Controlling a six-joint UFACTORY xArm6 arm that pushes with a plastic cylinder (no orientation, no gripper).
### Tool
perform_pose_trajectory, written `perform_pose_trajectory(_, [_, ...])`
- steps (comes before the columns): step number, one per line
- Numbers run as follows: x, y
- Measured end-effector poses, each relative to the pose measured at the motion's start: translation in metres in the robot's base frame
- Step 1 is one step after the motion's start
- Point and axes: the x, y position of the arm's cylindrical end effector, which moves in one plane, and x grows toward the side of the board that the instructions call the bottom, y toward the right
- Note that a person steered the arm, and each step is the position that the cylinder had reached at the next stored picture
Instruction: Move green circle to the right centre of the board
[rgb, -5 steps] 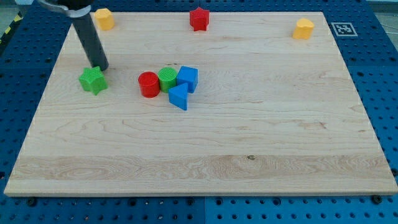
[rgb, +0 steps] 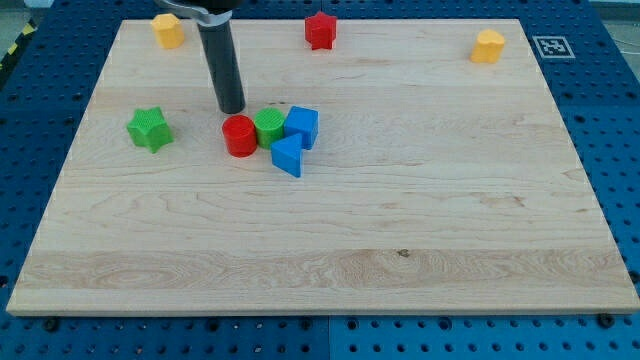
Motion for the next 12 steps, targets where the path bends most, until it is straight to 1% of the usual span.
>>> perform_pose_trajectory(2, [0.018, 0.001])
perform_pose_trajectory(4, [0.028, 0.029])
perform_pose_trajectory(6, [0.046, 0.055])
perform_pose_trajectory(11, [0.091, 0.053])
perform_pose_trajectory(12, [0.098, 0.070])
